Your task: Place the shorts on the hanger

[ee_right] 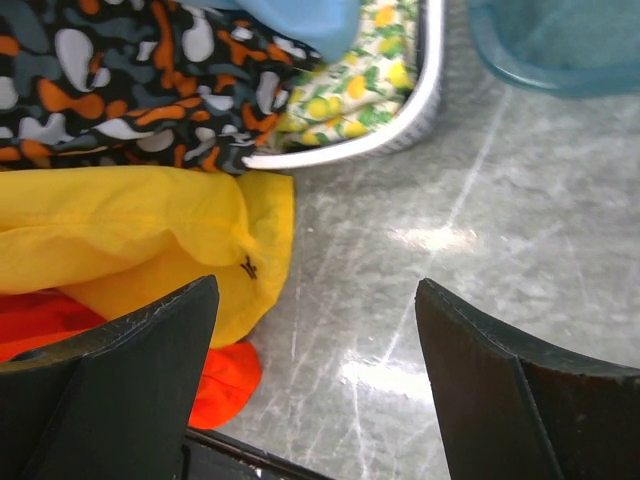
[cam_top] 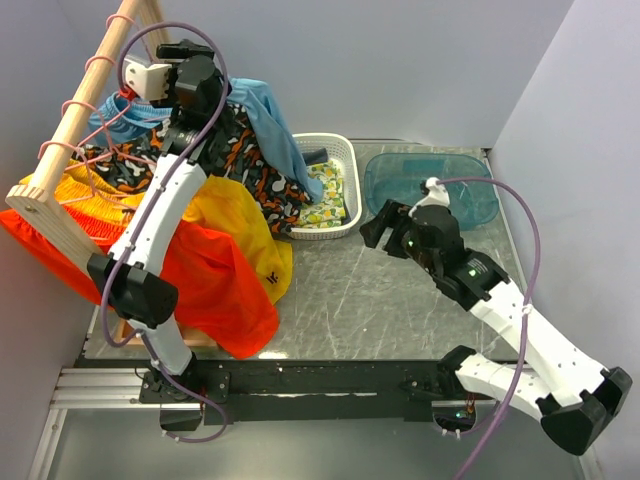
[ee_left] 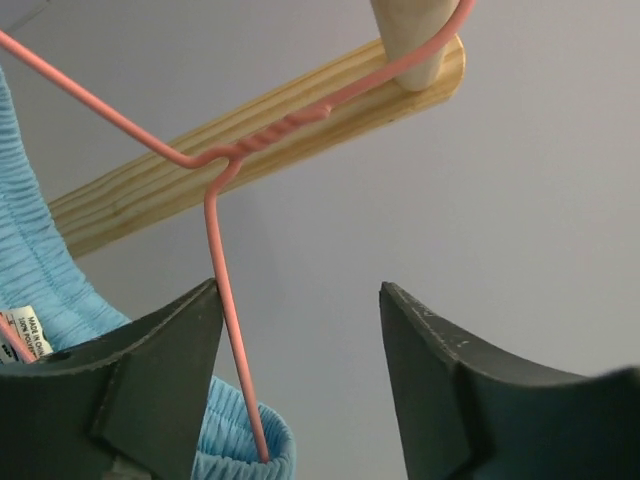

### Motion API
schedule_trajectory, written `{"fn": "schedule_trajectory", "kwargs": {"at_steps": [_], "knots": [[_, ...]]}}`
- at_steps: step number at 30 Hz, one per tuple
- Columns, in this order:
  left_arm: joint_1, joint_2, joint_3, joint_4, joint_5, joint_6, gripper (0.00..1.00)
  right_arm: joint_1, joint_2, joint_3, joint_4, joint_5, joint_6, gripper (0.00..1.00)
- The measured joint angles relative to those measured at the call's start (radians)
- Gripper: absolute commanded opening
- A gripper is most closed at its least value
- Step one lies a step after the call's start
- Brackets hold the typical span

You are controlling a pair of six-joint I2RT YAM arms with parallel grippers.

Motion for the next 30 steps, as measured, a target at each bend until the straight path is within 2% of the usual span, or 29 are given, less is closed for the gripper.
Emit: {"fn": "schedule_trajectory", "kwargs": {"at_steps": [4, 8, 12, 20, 30], "knots": [[0.0, -0.028, -0.015, -0.019, 0.033, -0.009, 0.86, 0.008, 0.069, 0.06, 0.035, -0.035, -0.035, 0.87], [0.0, -0.053, -0.027, -0.042, 0.075, -0.011, 0.91, 0.011, 0.167, 0.125, 0.098, -0.1, -0.08, 0.86], [0.0, -0.077, -0.042, -0.073, 0.128, -0.01, 0.99, 0.011, 0.341, 0.256, 0.148, -0.169, -0.13, 0.86], [0.0, -0.126, -0.075, -0.158, 0.251, 0.01, 0.96, 0.015, 0.612, 0.442, 0.217, -0.255, -0.182, 0.86], [-0.05, -0.235, -0.139, -0.241, 0.414, 0.089, 0.96, 0.017, 0.666, 0.464, 0.227, -0.263, -0.189, 0.86]]}}
